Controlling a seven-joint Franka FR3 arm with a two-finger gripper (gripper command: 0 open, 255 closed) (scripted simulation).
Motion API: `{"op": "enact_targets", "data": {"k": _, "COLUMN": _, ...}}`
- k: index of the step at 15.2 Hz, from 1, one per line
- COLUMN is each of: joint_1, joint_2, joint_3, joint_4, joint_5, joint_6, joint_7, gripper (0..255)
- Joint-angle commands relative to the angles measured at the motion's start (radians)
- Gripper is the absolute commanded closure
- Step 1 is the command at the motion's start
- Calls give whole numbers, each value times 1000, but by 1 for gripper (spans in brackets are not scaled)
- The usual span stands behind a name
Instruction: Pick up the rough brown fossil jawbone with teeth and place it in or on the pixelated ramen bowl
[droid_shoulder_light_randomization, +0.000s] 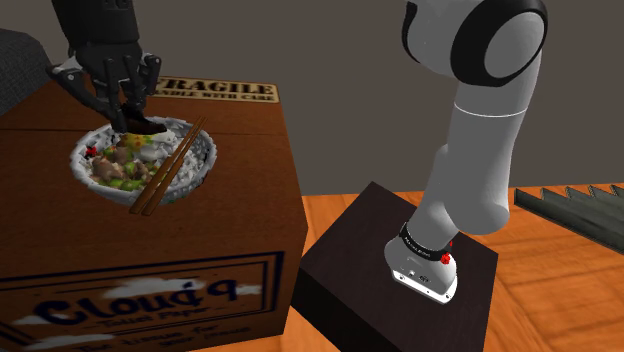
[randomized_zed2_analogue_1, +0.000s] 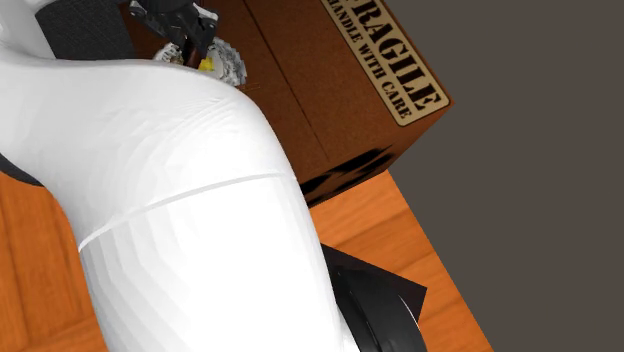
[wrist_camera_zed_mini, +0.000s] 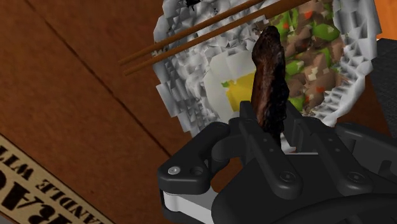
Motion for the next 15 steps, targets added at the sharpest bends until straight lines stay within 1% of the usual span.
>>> {"op": "enact_targets", "data": {"k": 1, "joint_1": -1, "joint_2": -3, "joint_3": 0, "joint_4": -10, "joint_5": 1, "joint_6": 7, "joint_7": 0, "gripper": 255}}
{"op": "enact_targets", "data": {"k": 6, "joint_1": -1, "joint_2": -3, "joint_3": 0, "joint_4": -9, "joint_5": 1, "joint_6": 7, "joint_7": 0, "gripper": 255}}
{"op": "enact_targets", "data": {"k": 7, "joint_1": -1, "joint_2": -3, "joint_3": 0, "joint_4": -9, "joint_5": 1, "joint_6": 6, "joint_7": 0, "gripper": 0}}
{"op": "enact_targets", "data": {"k": 12, "joint_1": -1, "joint_2": -3, "joint_3": 0, "joint_4": -9, "joint_5": 1, "joint_6": 7, "joint_7": 0, "gripper": 0}}
{"op": "enact_targets", "data": {"k": 15, "joint_1": 17, "joint_2": 41, "joint_3": 1, "joint_4": 159, "joint_5": -14, "joint_6": -119, "joint_7": 5, "gripper": 0}}
